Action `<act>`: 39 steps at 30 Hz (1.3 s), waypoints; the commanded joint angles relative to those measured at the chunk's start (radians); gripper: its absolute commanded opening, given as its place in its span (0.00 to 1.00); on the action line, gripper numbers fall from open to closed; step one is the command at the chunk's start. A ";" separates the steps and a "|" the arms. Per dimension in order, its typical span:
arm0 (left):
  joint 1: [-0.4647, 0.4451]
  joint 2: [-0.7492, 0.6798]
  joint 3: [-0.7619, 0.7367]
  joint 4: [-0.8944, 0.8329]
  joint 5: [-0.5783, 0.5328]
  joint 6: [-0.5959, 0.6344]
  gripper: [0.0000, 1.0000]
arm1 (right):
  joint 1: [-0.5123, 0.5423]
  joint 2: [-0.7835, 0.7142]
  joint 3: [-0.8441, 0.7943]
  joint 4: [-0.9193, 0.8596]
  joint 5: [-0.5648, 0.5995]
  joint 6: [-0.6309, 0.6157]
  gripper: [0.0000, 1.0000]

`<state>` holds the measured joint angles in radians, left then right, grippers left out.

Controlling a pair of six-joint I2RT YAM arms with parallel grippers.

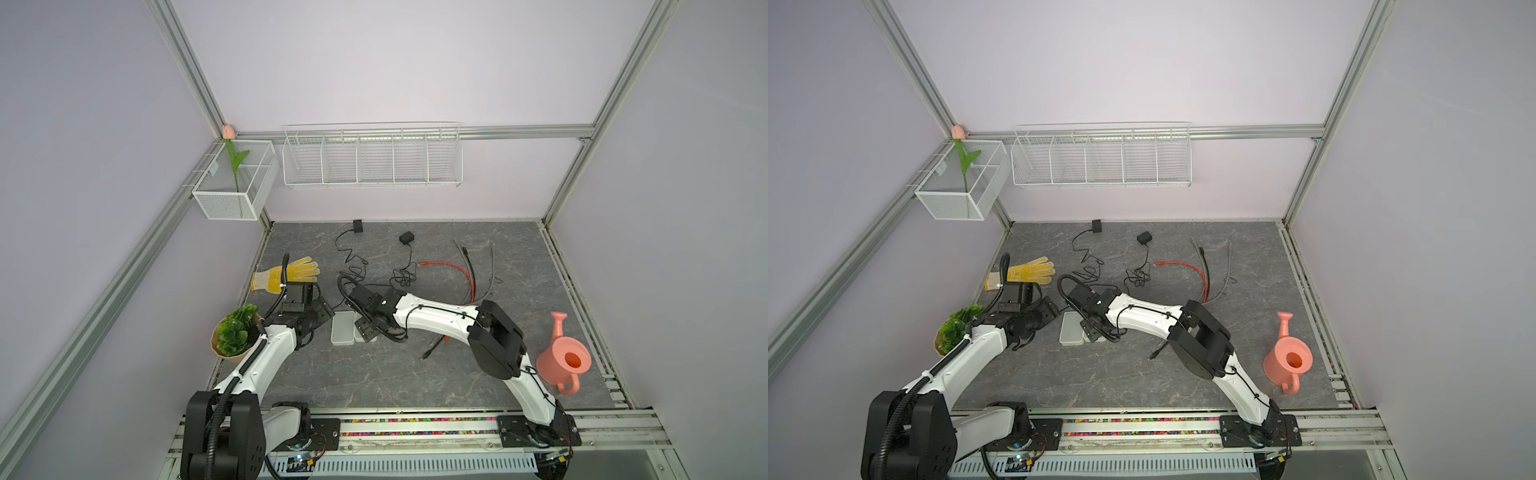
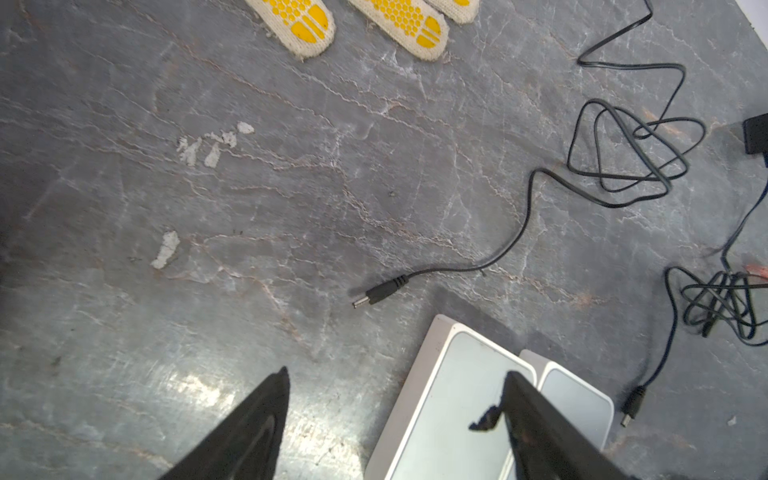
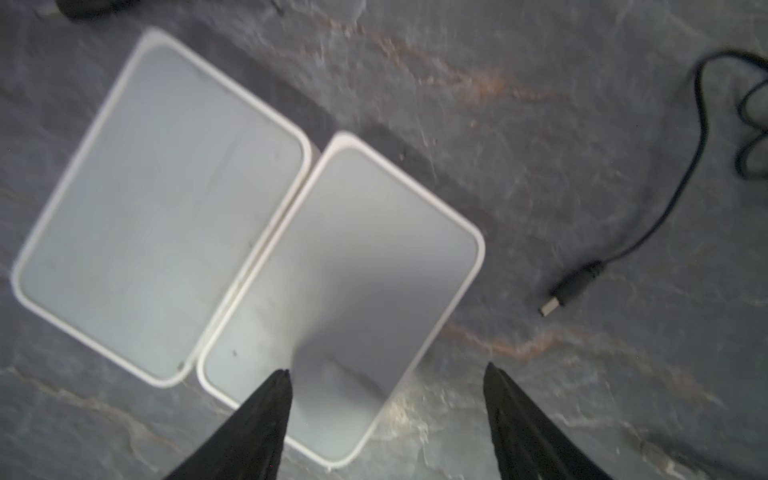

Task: Insert the plug into the switch port

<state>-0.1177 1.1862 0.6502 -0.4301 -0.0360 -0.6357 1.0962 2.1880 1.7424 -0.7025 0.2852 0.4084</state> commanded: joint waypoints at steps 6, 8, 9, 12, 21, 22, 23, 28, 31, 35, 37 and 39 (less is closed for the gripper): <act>0.005 0.012 0.018 0.026 -0.016 -0.006 0.81 | 0.051 -0.091 -0.097 0.024 -0.012 0.026 0.80; 0.007 0.023 0.024 0.028 -0.016 -0.004 0.80 | 0.065 -0.069 -0.085 0.029 -0.031 0.024 0.81; 0.007 0.027 0.028 0.028 -0.018 -0.003 0.80 | 0.068 -0.057 -0.080 0.034 -0.043 0.026 0.81; 0.008 0.030 0.041 0.027 -0.026 -0.002 0.80 | 0.066 -0.023 -0.066 0.040 -0.042 0.039 0.81; 0.013 0.110 0.080 0.048 -0.054 0.011 0.71 | 0.003 0.033 -0.029 0.043 0.023 0.067 0.78; 0.013 0.124 0.086 0.050 -0.053 0.012 0.70 | -0.007 0.032 -0.030 0.048 0.028 0.069 0.77; 0.013 0.140 0.090 0.053 -0.049 0.016 0.69 | -0.020 0.029 -0.032 0.056 0.028 0.070 0.77; 0.012 0.205 0.142 0.017 -0.009 0.059 0.69 | -0.086 0.039 0.006 0.066 0.002 0.060 0.75; 0.013 0.219 0.149 0.015 -0.007 0.068 0.70 | -0.124 0.061 0.049 0.056 -0.005 0.056 0.75; 0.013 0.268 0.195 -0.013 0.025 0.109 0.70 | -0.159 0.064 0.075 0.041 -0.021 0.053 0.74; 0.013 0.301 0.227 -0.031 0.033 0.128 0.70 | -0.155 0.035 0.051 0.048 -0.027 0.039 0.74; 0.012 0.332 0.253 -0.038 0.050 0.144 0.70 | -0.142 -0.016 -0.008 0.059 -0.014 0.035 0.74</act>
<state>-0.1112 1.4811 0.8555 -0.4274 -0.0154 -0.5358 0.9302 2.2330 1.7905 -0.6392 0.2752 0.4473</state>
